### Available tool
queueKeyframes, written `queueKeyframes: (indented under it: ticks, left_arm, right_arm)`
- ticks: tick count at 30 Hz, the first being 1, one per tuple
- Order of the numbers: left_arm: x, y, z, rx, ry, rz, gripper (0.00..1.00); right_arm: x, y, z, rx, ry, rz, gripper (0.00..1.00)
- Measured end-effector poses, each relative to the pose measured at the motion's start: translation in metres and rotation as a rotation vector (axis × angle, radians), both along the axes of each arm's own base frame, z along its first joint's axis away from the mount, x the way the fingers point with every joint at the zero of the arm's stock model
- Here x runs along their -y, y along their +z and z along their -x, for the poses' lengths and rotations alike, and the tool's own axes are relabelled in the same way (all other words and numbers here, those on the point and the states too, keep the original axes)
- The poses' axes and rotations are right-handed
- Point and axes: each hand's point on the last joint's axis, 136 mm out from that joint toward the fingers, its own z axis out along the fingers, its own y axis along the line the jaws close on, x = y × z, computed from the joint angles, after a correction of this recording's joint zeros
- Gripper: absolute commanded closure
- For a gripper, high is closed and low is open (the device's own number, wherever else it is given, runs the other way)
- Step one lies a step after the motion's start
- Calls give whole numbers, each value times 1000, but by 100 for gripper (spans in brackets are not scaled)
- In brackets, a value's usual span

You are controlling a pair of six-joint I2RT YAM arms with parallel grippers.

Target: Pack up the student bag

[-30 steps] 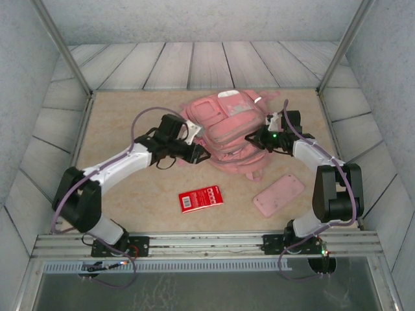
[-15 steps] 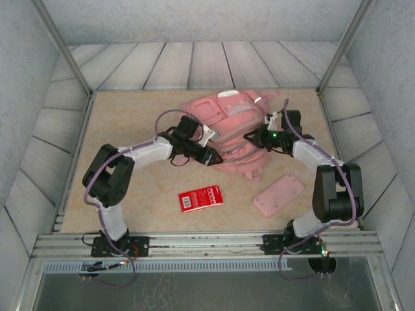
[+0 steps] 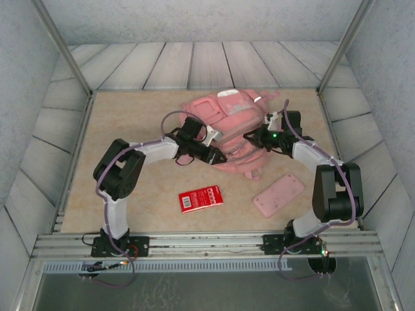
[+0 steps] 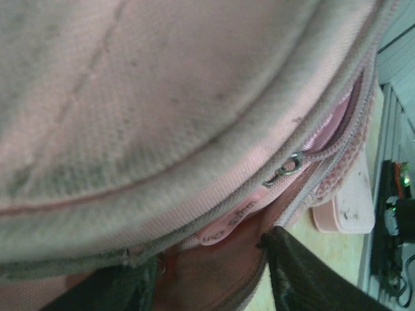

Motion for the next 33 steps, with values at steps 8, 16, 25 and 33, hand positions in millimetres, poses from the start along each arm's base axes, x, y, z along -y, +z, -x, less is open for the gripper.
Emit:
queueKeyframes:
  ticks: [8,16,25,33]
  left_arm:
    - [8,8,6,-31,-38,84,61]
    - [11,13,6,-18,-36,135,70]
    - [21,41,17,4,-75,241,55]
    - [20,38,14,-7,-50,225,63]
  right_arm:
    - [0,3,-4,15,-12,-14,97]
    - [0,5,-5,18,-20,-24,97]
    - [-6,2,-3,12,-5,-31,98]
    - [-7,2,-3,15,-5,-34,98]
